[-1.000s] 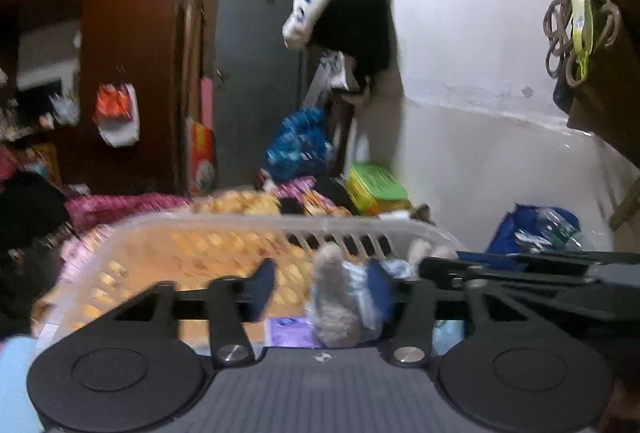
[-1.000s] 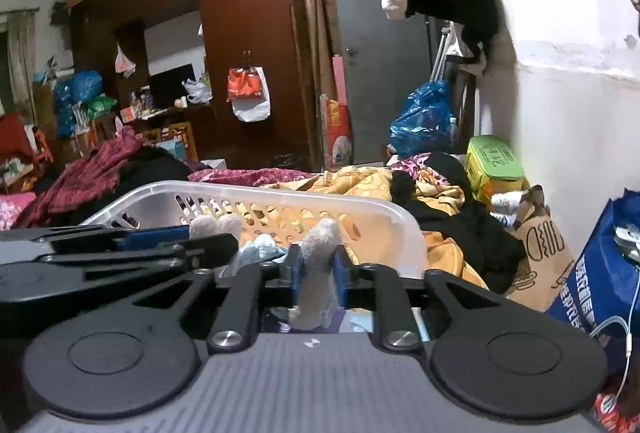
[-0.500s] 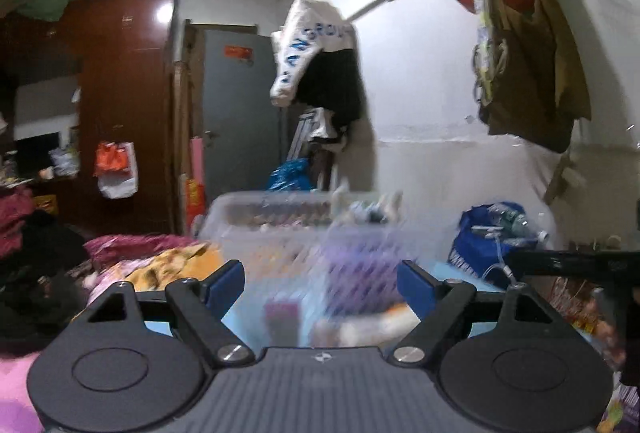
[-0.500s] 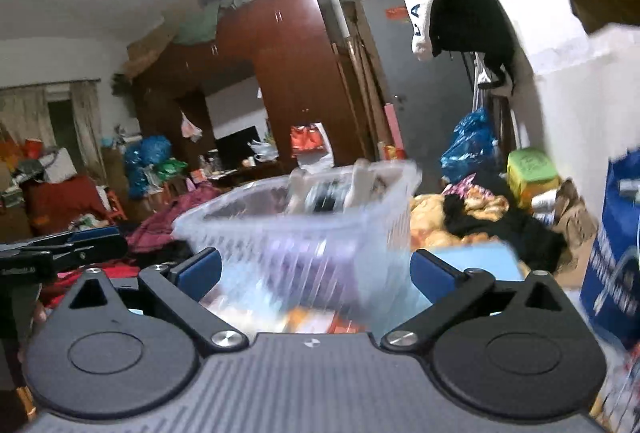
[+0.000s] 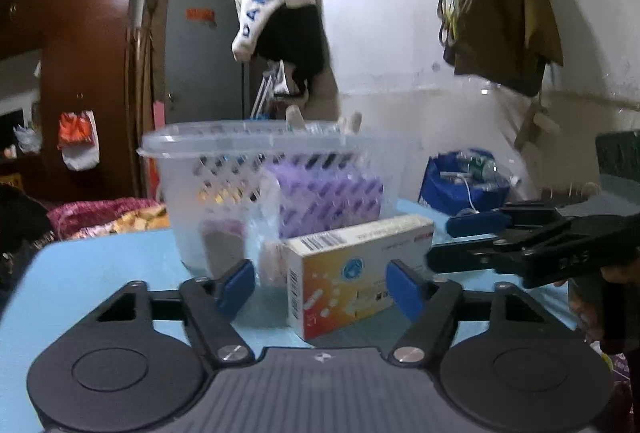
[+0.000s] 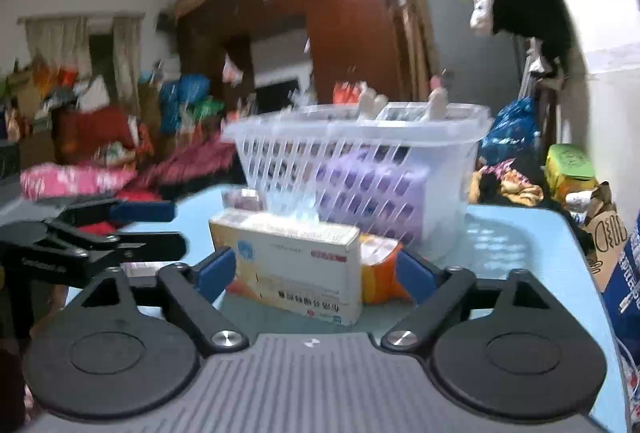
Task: Organize objects
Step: 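Grasp the white medicine box with the left tool, then lift the medicine box and drop it into the basket, then grasp the purple wrapped pack with the left tool while the right tool grasps the orange-capped bottle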
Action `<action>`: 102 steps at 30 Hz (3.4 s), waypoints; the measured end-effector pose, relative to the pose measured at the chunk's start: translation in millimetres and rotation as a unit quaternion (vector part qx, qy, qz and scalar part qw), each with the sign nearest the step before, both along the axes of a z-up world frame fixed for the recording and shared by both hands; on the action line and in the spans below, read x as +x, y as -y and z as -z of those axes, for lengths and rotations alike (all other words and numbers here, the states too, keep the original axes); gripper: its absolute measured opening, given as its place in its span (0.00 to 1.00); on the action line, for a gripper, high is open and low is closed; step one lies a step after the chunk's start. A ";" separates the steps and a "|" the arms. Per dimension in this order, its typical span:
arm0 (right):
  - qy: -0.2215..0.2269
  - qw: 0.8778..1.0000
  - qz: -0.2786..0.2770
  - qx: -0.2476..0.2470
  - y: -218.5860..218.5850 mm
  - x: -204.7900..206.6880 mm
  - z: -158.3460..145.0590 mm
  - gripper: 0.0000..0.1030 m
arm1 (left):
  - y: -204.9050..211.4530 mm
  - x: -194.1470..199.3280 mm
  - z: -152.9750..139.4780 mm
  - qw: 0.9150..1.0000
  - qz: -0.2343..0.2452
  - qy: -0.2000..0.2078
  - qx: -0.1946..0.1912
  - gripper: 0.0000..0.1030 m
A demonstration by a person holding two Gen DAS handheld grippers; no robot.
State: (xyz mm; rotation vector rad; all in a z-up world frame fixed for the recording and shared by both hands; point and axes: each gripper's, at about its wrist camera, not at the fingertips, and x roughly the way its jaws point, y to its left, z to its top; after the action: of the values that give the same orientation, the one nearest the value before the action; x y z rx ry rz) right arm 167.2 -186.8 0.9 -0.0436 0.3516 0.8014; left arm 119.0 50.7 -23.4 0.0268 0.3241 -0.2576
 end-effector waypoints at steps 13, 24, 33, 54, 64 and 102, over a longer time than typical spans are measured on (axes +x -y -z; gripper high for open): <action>-0.012 0.999 -0.019 -0.031 -10.7 4.2 17.0 0.64 | 5.1 25.3 9.5 0.999 0.012 -0.040 -0.015 0.48; 0.041 0.999 0.011 -0.032 -3.3 -20.4 10.4 0.40 | 8.4 4.1 2.2 1.000 0.004 0.012 -0.006 0.38; 0.088 0.996 0.014 -0.011 0.1 -45.4 -10.7 0.37 | 12.8 -30.2 -17.0 0.997 0.002 0.078 -0.009 0.38; 0.137 0.990 0.020 0.007 -57.0 50.7 -118.9 0.35 | -9.8 54.7 -138.9 0.989 -0.038 0.138 0.031 0.38; 0.049 0.998 0.025 -0.042 -100.0 123.4 -71.9 0.32 | -36.0 127.6 -98.9 0.996 -0.070 0.052 0.031 0.38; 0.006 0.995 0.090 0.041 2.3 32.7 -19.1 1.00 | -47.0 -5.7 -39.7 0.996 -0.083 0.040 -0.006 0.85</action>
State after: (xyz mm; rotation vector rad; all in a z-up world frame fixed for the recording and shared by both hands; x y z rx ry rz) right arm 199.9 -189.1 20.1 0.0601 0.3052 0.6358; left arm 113.3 97.7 16.3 -0.0009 0.2441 -0.0936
